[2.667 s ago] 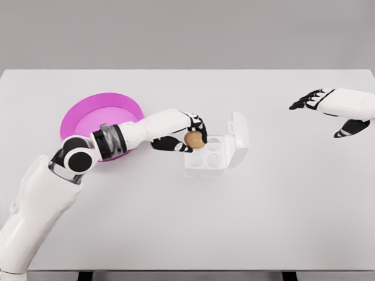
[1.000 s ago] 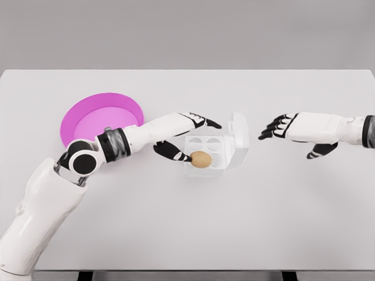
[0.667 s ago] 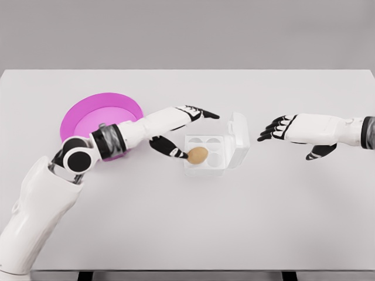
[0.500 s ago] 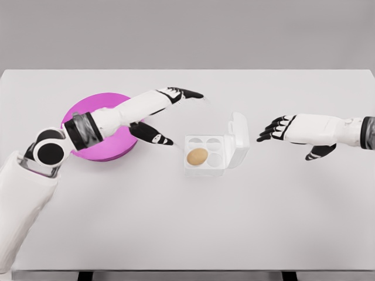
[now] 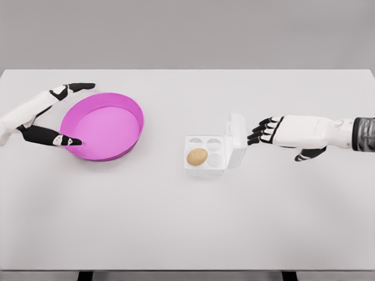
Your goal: Pack egg into the box and close the box lid
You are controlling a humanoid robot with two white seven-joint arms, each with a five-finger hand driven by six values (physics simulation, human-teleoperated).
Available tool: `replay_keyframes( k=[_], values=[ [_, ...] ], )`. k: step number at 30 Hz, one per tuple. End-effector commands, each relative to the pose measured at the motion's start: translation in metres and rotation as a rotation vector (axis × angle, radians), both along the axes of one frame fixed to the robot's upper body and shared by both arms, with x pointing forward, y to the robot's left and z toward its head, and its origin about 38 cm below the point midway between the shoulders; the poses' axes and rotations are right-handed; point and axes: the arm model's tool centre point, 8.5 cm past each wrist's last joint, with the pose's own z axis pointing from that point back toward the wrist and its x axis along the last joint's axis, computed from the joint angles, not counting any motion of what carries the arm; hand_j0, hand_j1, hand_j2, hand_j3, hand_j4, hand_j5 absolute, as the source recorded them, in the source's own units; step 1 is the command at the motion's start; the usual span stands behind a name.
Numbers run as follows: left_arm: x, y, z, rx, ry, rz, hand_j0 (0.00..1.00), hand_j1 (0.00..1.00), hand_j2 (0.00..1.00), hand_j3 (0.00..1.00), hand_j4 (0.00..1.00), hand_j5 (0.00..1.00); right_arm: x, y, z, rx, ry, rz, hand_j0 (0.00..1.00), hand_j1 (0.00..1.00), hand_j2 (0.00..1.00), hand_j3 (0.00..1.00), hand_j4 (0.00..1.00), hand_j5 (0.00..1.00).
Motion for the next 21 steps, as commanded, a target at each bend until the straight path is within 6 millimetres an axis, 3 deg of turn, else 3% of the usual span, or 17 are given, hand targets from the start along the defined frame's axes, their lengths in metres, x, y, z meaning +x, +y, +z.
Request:
replay_keyframes(
  k=[1, 7, 18, 21],
  values=[
    [0.002, 0.027, -0.002, -0.012, 0.014, 0.075, 1.0, 1.0, 1.0, 1.0, 1.0, 1.0, -0.003, 0.005, 0.003, 0.008, -0.006, 0.016, 1.0, 1.0, 1.0, 1.0, 1.0, 1.0],
    [-0.003, 0.028, -0.013, 0.007, 0.04, 0.077, 1.0, 1.0, 1.0, 1.0, 1.0, 1.0, -0.004, 0.013, 0.013, 0.02, -0.031, 0.041, 1.0, 1.0, 1.0, 1.0, 1.0, 1.0],
    [-0.003, 0.028, -0.013, 0.007, 0.042, 0.079, 1.0, 1.0, 1.0, 1.0, 1.0, 1.0, -0.006, 0.059, 0.007, 0.118, -0.029, 0.127, 1.0, 1.0, 1.0, 1.0, 1.0, 1.0],
    [-0.003, 0.028, -0.013, 0.007, 0.042, 0.079, 1.0, 1.0, 1.0, 1.0, 1.0, 1.0, 0.0, 0.053, 0.015, 0.126, -0.048, 0.107, 1.0, 1.0, 1.0, 1.0, 1.0, 1.0]
  ],
)
